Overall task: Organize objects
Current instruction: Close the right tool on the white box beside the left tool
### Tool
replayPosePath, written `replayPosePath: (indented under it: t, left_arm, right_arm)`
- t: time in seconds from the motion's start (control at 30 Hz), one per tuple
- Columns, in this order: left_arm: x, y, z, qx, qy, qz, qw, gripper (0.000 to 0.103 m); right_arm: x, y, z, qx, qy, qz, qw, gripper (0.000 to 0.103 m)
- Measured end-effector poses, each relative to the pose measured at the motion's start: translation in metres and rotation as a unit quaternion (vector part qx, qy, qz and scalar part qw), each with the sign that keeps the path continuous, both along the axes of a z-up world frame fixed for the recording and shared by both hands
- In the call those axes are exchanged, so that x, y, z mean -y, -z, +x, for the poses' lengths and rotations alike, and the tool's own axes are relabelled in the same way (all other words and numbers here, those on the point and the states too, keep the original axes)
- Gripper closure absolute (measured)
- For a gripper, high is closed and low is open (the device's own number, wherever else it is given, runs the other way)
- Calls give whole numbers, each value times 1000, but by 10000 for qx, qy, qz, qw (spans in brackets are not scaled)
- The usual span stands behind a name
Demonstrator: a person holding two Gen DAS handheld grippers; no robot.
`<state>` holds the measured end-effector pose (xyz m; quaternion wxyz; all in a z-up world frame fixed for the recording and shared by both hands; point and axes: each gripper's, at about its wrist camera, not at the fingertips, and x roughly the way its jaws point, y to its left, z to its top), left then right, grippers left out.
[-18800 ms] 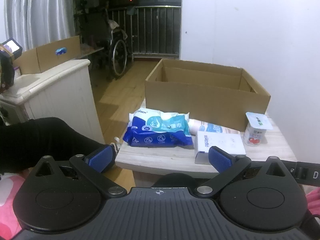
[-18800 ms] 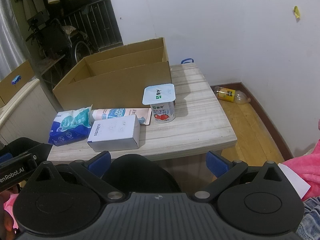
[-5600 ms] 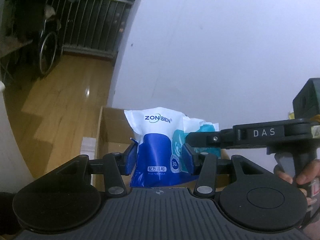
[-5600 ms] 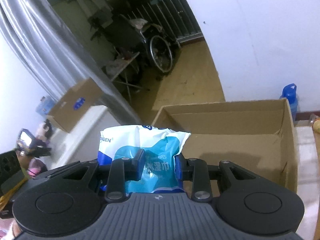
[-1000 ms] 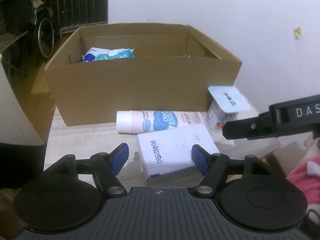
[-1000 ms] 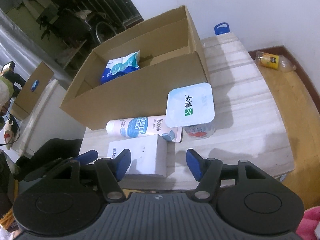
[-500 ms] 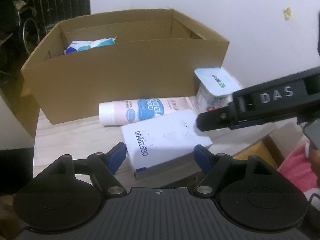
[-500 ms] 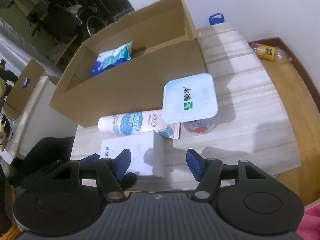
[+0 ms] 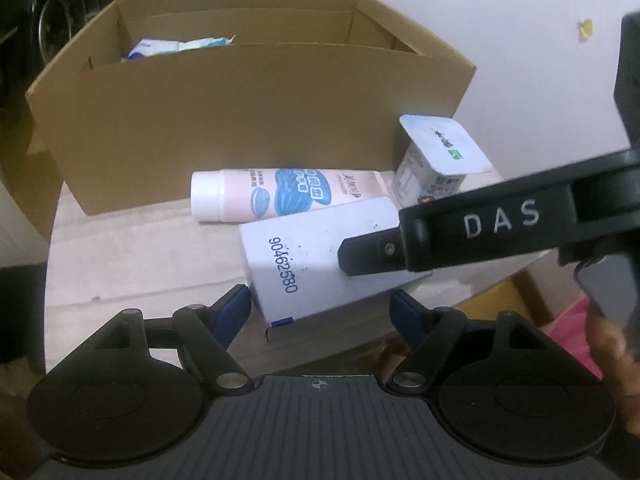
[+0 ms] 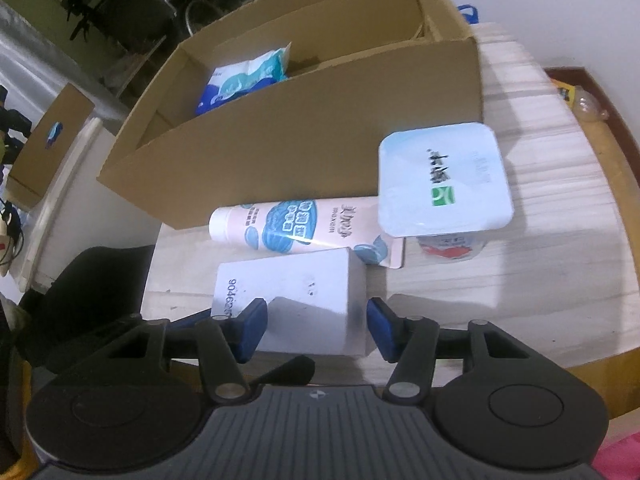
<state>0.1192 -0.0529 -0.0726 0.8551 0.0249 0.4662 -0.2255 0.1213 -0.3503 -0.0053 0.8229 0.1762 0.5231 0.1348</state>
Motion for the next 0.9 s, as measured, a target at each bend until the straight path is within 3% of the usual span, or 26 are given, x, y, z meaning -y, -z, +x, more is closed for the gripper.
replayPosePath:
  t: [0.47,0.9]
  left_arm:
    - [0,1,0,-101,17,19,9999,32]
    - [3,2,0,-101,45,305,9995,32]
  right_arm:
    - [-1,1,2,-21,16,7,10000,45]
    - [1,3,3,-127,44,234,9996,44]
